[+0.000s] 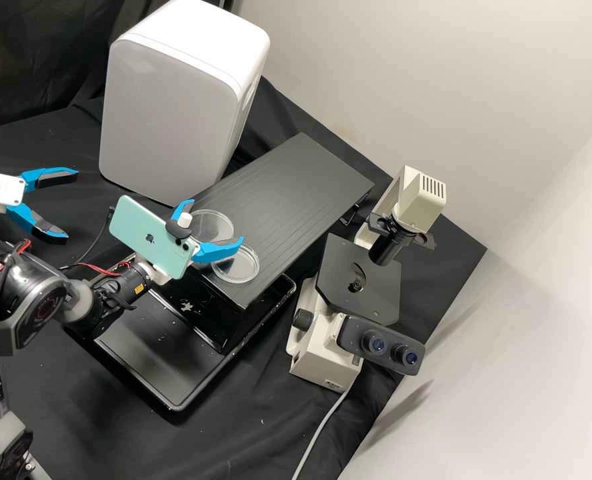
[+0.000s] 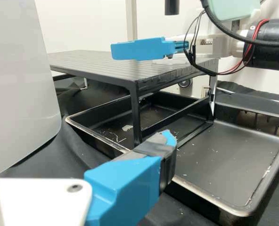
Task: Remove the lid from the petri dish
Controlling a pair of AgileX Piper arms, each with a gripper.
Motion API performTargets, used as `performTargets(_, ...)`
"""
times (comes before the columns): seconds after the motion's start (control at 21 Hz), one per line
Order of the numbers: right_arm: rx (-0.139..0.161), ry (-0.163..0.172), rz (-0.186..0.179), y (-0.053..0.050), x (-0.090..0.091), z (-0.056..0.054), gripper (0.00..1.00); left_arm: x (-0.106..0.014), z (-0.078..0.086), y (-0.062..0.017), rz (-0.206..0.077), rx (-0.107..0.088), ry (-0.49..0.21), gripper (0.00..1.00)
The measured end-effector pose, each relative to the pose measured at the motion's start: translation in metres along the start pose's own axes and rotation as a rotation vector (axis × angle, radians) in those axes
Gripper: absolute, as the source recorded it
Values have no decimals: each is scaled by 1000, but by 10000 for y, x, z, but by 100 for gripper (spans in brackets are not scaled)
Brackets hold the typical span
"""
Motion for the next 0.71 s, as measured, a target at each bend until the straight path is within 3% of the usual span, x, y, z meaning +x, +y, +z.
performTargets(0.71,0,-8,-6,-4,1,10,100,6,-11,-10,-1,-2,17,100)
